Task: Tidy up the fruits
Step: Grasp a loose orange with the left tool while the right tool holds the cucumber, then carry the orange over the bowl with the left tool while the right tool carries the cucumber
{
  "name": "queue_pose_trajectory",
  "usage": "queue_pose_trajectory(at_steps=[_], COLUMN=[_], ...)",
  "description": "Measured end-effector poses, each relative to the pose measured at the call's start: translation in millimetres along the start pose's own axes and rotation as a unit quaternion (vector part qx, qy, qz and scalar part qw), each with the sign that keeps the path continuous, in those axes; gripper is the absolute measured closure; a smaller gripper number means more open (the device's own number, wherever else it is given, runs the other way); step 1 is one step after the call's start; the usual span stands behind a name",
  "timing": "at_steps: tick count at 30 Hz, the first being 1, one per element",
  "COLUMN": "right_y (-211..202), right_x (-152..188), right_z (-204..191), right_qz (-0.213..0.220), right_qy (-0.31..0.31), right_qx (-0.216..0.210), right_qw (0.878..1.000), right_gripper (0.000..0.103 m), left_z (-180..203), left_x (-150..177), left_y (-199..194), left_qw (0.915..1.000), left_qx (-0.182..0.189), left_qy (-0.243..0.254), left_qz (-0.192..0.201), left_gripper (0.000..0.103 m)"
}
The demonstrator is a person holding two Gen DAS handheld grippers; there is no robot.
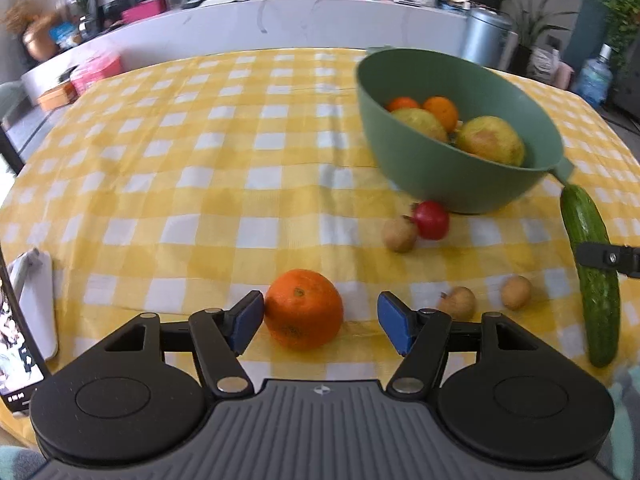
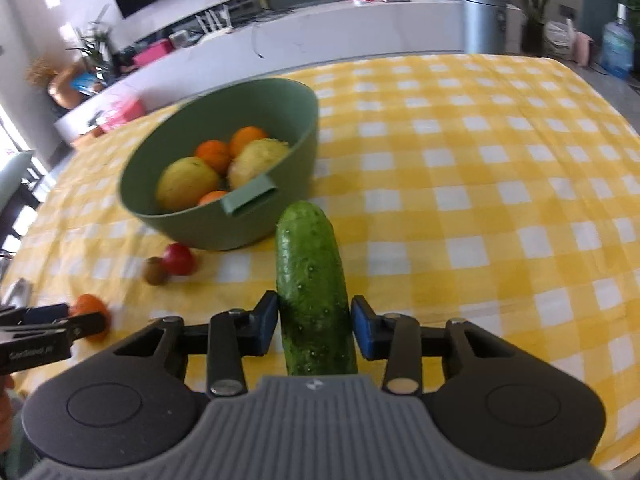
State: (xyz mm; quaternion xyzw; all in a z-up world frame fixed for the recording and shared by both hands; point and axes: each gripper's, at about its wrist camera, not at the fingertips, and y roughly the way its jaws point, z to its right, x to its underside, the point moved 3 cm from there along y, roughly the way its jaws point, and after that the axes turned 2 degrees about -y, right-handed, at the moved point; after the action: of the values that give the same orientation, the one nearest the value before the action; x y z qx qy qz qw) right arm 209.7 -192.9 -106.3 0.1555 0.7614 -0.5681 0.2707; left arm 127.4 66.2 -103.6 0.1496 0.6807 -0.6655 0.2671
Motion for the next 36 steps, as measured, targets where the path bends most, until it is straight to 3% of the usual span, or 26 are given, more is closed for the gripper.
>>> queue_pose_trajectory(at_steps=[6,11,14,25,36], right_y=[18.5,20.8,22.2,24.5,27.3], right_x=[-3.9,-2.0,-0.6,3.6,2.9], right_z=[-1.3,-0.6,-2.7,-4.2,-3.2], right_qz=[-0.031,-0.034,-0.036,-0.051,-0.052], right_qy=[0.0,-0.003,-0.01,-0.022,-0.011], right_qx=[0.01,0.014,0.018,0.028,0.029], right_qw=[0.999,0.999,0.999,0.998,0.998], right_gripper=[0.067,0.067,0.065,0.061,0.062], left_z=[-9.9,-16.4,-18.4,-22.1,-26.2], left_x=[-2.6,-2.4,-2.0,-2.4,-2.8], left_y=[9.0,16.7,16.8,18.4,20.2], left_qw=[0.9993,0.9977,0.9968,0.9952,0.9932], left_qx=[-0.005,0.01,0.02,0.032,0.036], left_qy=[-0.035,-0.064,-0.075,-0.091,-0.11], left_qz=[-0.009,-0.021,-0.019,-0.016,-0.01], left_gripper=[0.028,0.046,0.05,0.052,0.046])
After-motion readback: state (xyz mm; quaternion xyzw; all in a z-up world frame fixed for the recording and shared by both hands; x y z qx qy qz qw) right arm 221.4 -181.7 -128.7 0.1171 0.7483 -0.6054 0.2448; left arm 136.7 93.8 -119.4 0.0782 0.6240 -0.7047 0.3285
